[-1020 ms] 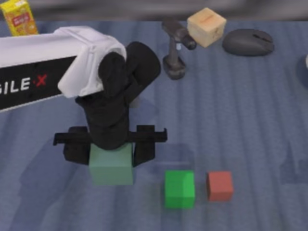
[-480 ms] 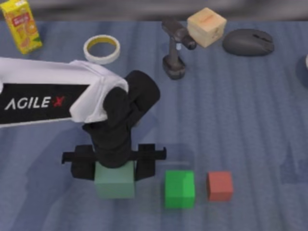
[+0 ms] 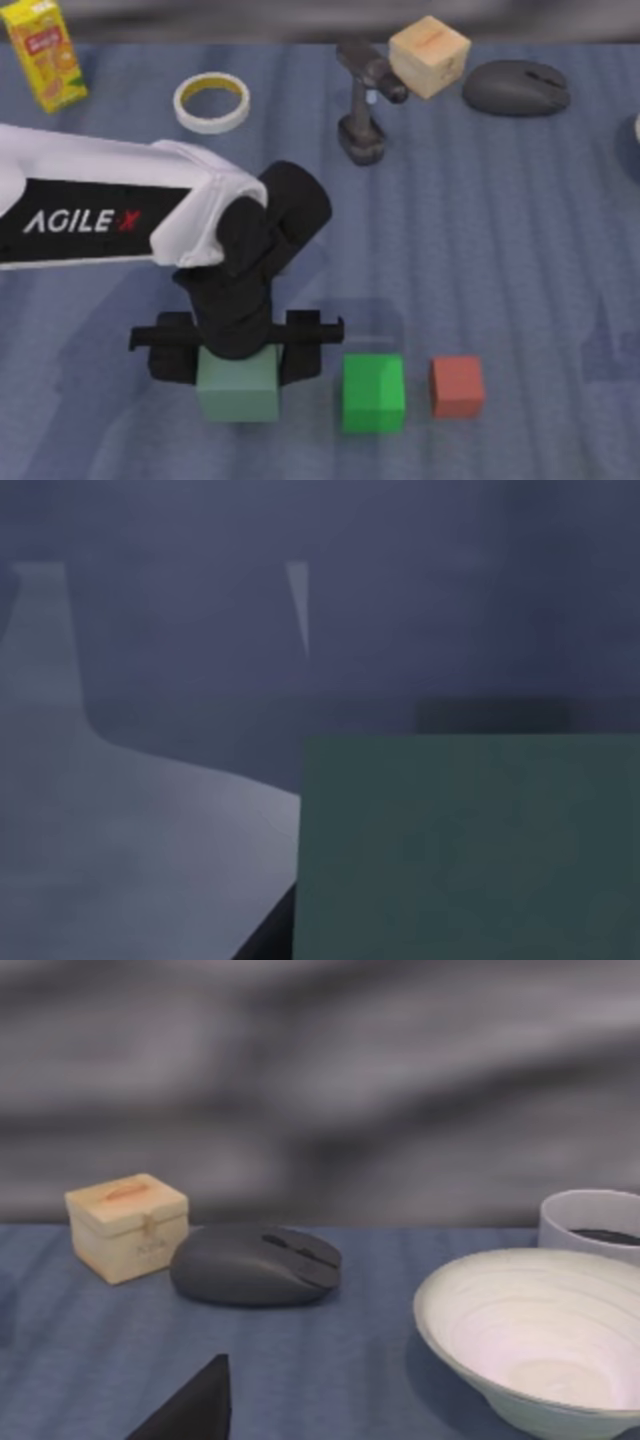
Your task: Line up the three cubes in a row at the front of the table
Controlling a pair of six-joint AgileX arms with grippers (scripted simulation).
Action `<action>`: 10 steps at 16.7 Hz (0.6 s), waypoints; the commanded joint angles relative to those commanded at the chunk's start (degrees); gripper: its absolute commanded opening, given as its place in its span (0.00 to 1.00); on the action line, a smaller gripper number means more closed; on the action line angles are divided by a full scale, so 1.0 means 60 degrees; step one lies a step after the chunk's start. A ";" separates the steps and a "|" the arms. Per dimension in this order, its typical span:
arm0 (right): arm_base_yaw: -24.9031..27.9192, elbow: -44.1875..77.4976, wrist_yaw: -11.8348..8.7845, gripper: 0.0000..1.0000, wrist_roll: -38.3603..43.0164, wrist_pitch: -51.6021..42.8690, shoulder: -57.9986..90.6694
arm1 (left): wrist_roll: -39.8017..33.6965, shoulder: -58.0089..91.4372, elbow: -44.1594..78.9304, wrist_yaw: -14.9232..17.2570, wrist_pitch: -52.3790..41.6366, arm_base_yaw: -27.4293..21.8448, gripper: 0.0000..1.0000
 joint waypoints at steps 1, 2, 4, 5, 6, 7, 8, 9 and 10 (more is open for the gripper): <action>0.0000 0.0000 0.0000 1.00 0.0000 0.0000 0.0000 | 0.0000 0.0000 0.0000 0.0000 0.0000 0.0000 0.23; 0.0000 0.0000 0.0000 1.00 0.0000 0.0000 0.0000 | 0.0000 0.0000 0.0000 0.0000 0.0000 0.0000 0.30; 0.0000 0.0000 0.0000 1.00 0.0000 0.0000 0.0000 | 0.0000 0.0000 0.0000 0.0000 0.0000 0.0000 0.45; 0.0000 0.0000 0.0000 1.00 0.0000 0.0000 0.0000 | 0.0000 0.0000 0.0000 0.0000 0.0000 0.0000 0.53; 0.0000 0.0000 0.0000 1.00 0.0000 0.0000 0.0000 | 0.0000 0.0000 0.0000 0.0000 0.0000 0.0000 0.60; 0.0000 0.0000 0.0000 1.00 0.0000 0.0000 0.0000 | 0.0000 0.0000 0.0000 0.0000 0.0000 0.0000 0.68; 0.0000 0.0000 0.0000 1.00 0.0000 0.0000 0.0000 | 0.0000 0.0000 0.0000 0.0000 0.0000 0.0000 0.75; 0.0000 0.0000 0.0000 1.00 0.0000 0.0000 0.0000 | 0.0000 0.0000 0.0000 0.0000 0.0000 0.0000 0.83; 0.0000 0.0000 0.0000 1.00 0.0000 0.0000 0.0000 | 0.0000 0.0000 0.0000 0.0000 0.0000 0.0000 0.90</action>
